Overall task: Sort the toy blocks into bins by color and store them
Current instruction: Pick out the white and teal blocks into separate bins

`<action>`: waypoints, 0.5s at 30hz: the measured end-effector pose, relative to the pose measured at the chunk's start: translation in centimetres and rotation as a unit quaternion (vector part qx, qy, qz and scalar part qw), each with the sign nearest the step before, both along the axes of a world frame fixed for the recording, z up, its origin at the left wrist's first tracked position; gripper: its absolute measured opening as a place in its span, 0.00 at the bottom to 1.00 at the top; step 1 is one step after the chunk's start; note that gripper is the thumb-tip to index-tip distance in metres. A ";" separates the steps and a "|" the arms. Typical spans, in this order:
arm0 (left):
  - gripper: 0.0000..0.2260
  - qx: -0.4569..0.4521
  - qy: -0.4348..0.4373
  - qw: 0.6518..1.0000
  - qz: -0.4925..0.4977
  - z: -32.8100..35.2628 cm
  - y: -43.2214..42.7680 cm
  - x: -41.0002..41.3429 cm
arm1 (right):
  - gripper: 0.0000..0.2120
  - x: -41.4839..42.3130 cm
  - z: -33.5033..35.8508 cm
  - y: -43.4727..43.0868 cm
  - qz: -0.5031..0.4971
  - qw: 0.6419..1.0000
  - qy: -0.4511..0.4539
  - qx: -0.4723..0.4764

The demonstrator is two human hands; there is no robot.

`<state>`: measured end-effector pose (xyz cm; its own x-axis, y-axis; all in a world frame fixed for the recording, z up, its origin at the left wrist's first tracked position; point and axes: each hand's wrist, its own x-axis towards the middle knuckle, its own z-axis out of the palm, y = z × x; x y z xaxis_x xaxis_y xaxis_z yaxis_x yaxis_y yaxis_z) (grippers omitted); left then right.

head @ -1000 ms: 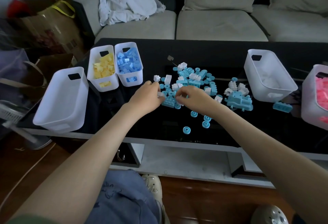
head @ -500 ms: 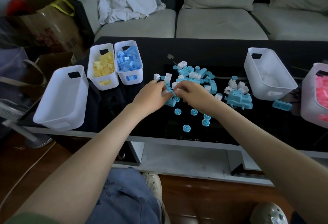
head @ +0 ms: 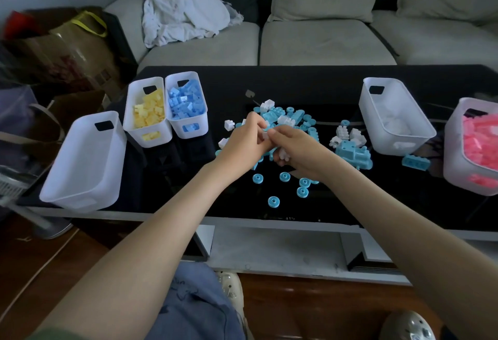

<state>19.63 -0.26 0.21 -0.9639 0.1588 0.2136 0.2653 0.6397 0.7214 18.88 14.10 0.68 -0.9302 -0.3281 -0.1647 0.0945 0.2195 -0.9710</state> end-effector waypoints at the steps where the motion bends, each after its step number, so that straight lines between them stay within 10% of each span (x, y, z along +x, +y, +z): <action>1: 0.13 -0.004 0.007 1.000 -0.001 0.1 0.6 -0.2 | 0.11 0.0 0.2 0.7 -0.009 1.000 0.021 0.010; 15: 0.09 -0.068 -0.006 0.996 -0.051 0.7 11.3 -3.1 | 0.15 -3.3 4.6 17.7 -0.275 0.892 0.215 0.287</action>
<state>16.54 11.05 0.87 -0.9438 0.2819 0.1726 0.3255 0.7017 0.6337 15.61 31.84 5.25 -0.9425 0.2204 0.2513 -0.0131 0.7269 -0.6866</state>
